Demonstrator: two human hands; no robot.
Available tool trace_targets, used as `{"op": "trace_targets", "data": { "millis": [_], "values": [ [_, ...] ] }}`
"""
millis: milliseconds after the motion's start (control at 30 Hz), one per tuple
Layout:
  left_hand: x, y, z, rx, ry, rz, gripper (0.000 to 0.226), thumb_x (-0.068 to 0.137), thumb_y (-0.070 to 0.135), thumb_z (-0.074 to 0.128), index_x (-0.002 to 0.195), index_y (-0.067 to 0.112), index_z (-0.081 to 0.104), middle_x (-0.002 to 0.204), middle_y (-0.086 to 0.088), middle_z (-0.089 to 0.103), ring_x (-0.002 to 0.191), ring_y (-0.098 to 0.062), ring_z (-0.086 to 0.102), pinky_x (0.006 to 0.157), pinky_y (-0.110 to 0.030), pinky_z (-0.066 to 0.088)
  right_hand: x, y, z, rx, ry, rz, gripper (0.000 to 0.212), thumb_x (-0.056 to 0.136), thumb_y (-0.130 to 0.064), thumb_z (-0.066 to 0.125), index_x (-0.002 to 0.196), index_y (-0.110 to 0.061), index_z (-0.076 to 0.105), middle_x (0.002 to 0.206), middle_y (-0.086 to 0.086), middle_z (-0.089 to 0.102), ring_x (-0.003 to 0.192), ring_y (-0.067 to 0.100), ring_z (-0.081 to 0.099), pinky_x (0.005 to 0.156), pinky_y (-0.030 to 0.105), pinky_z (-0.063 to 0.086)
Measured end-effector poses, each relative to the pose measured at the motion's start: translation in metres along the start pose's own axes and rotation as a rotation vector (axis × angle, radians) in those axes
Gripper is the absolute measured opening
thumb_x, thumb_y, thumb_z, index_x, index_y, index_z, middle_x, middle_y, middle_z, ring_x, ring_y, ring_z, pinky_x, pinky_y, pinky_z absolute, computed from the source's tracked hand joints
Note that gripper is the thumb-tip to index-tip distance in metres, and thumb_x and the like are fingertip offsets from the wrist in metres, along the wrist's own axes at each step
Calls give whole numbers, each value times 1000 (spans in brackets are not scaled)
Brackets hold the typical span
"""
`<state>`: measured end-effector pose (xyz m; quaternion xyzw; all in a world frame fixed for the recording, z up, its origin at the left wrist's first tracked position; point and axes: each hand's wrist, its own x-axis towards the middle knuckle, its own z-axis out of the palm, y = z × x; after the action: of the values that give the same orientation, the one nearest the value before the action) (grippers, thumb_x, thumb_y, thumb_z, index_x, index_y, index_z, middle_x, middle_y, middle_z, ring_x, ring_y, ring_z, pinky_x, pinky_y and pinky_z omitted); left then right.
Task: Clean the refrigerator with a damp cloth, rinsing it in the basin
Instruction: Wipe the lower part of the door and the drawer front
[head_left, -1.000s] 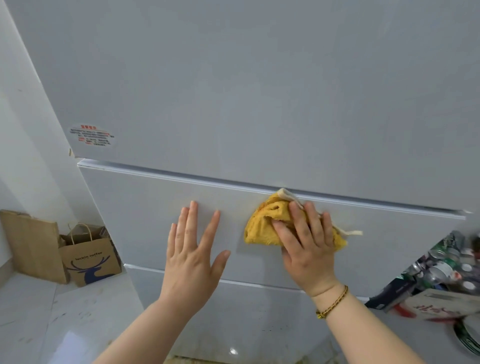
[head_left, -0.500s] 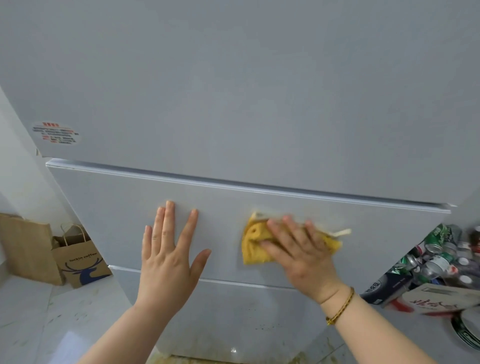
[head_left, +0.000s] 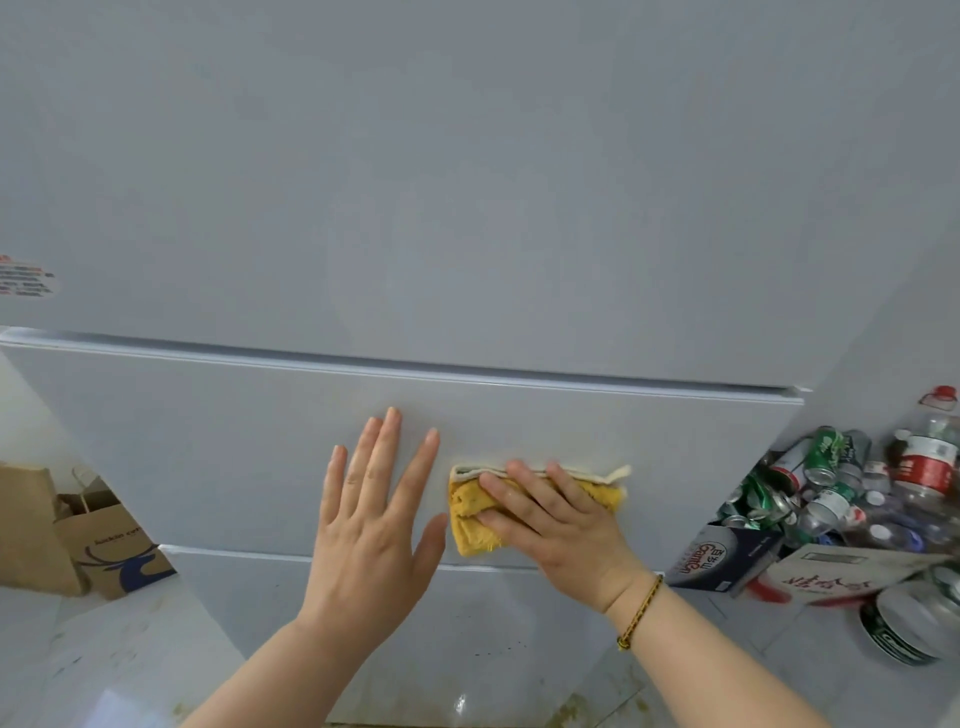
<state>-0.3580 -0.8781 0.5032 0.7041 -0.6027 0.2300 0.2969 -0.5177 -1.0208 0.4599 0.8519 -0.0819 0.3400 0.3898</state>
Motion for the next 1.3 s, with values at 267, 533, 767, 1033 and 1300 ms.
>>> {"op": "trace_targets", "data": {
  "millis": [267, 533, 767, 1033, 1300],
  "values": [
    [8, 16, 15, 83, -27, 66, 55, 94, 51, 8, 144, 30, 5, 155, 2, -12, 142, -12, -13, 114, -33, -4, -14, 48, -23, 75, 237, 767, 35, 97, -27, 28, 130, -20, 27, 156, 0, 1, 142, 22, 4, 115, 40, 7],
    [8, 17, 13, 130, -97, 40, 62, 93, 54, 6, 135, 17, 30, 154, -8, 0, 141, -10, -15, 113, -33, -5, 8, 24, -34, 645, 662, 2206, 61, 96, -24, 33, 146, -8, 4, 153, 15, 11, 140, 28, 16, 115, 40, 17],
    [-2, 10, 7, 46, -84, 11, 57, 95, 48, 10, 134, 13, 31, 142, -17, 21, 141, -6, -14, 114, -28, -5, 71, -48, -15, 498, 433, 1534, 57, 94, -47, 25, 143, -26, 7, 151, 11, 4, 138, 10, -6, 114, 34, 1],
    [-8, -22, 5, 97, -128, -8, 55, 94, 46, 12, 137, 14, 27, 145, -17, 14, 140, -8, -17, 114, -28, -8, 13, -50, -3, 594, 364, 2006, 69, 84, -26, 33, 146, -10, 6, 152, 19, 5, 140, 28, 10, 114, 32, 11],
    [-10, -28, 9, 59, -106, 89, 63, 78, 34, 35, 138, 17, 27, 155, -7, -10, 140, -12, -19, 113, -28, -7, 42, -59, -4, 869, 635, 2553, 60, 87, -13, 31, 144, -9, 15, 147, 12, 27, 133, 29, 31, 112, 40, 23]
  ]
}}
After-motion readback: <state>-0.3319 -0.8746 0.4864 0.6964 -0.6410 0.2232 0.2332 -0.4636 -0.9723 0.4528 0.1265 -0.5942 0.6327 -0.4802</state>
